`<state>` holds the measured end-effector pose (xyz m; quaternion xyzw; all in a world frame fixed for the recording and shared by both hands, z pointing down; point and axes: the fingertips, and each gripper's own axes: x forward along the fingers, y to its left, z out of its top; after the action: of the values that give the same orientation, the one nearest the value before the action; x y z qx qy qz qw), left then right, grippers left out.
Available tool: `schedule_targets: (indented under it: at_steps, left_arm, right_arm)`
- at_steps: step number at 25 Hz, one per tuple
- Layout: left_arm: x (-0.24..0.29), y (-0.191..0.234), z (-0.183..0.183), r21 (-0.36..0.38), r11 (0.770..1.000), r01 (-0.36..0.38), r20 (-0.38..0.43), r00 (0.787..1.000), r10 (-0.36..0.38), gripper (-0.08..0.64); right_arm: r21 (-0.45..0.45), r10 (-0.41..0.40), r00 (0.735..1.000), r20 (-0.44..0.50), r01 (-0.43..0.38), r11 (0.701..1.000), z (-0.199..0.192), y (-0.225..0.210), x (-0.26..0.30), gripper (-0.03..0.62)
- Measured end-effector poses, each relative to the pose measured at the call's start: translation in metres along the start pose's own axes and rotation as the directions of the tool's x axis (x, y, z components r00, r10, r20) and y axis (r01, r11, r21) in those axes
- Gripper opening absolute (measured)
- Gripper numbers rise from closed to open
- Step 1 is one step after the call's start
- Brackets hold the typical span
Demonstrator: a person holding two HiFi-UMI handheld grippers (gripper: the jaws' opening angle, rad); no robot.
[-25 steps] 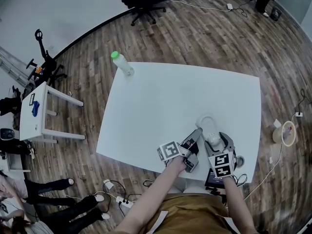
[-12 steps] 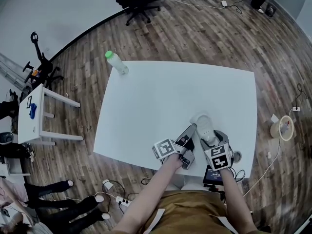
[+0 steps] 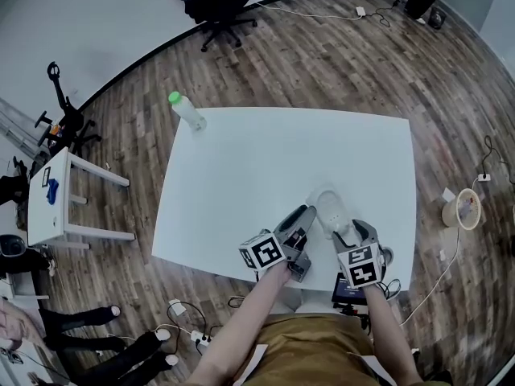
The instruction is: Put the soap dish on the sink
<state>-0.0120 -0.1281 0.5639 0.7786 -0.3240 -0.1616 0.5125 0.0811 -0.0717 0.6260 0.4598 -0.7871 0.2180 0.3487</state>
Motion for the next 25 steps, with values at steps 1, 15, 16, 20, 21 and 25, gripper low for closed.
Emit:
schedule_targets:
  at_steps: [1, 15, 16, 20, 21, 25]
  left_arm:
    - [-0.003, -0.006, 0.001, 0.080, 0.997, 0.001, -0.019, 1.000, 0.001, 0.183]
    - [0.007, -0.075, 0.037, 0.829, 0.555, -0.067, 0.015, 0.995, 0.098, 0.155]
    - [0.008, -0.080, 0.036, 0.861, 0.504, -0.065, 0.012, 0.994, 0.108, 0.155]
    - [0.015, -0.087, 0.032, 0.935, 0.348, -0.063, 0.007, 0.987, 0.160, 0.153]
    - [0.015, -0.090, 0.032, 0.941, 0.333, -0.063, 0.012, 0.988, 0.155, 0.153]
    - [0.013, -0.094, 0.034, 0.950, 0.305, -0.064, 0.024, 0.991, 0.134, 0.153]
  right_arm:
    - [-0.002, -0.009, 1.000, 0.015, 0.009, 1.000, 0.001, -0.001, -0.004, 0.259]
    - [0.017, -0.134, 0.958, 0.255, 0.135, 0.991, 0.047, -0.017, -0.046, 0.117]
    - [0.034, -0.146, 0.952, 0.270, 0.142, 0.989, 0.051, -0.019, -0.049, 0.109]
    - [0.077, -0.197, 0.924, 0.327, 0.182, 0.980, 0.067, -0.032, -0.060, 0.066]
    - [0.081, -0.208, 0.918, 0.336, 0.192, 0.978, 0.069, -0.034, -0.061, 0.060]
    - [0.112, -0.248, 0.897, 0.366, 0.222, 0.968, 0.080, -0.043, -0.071, 0.028]
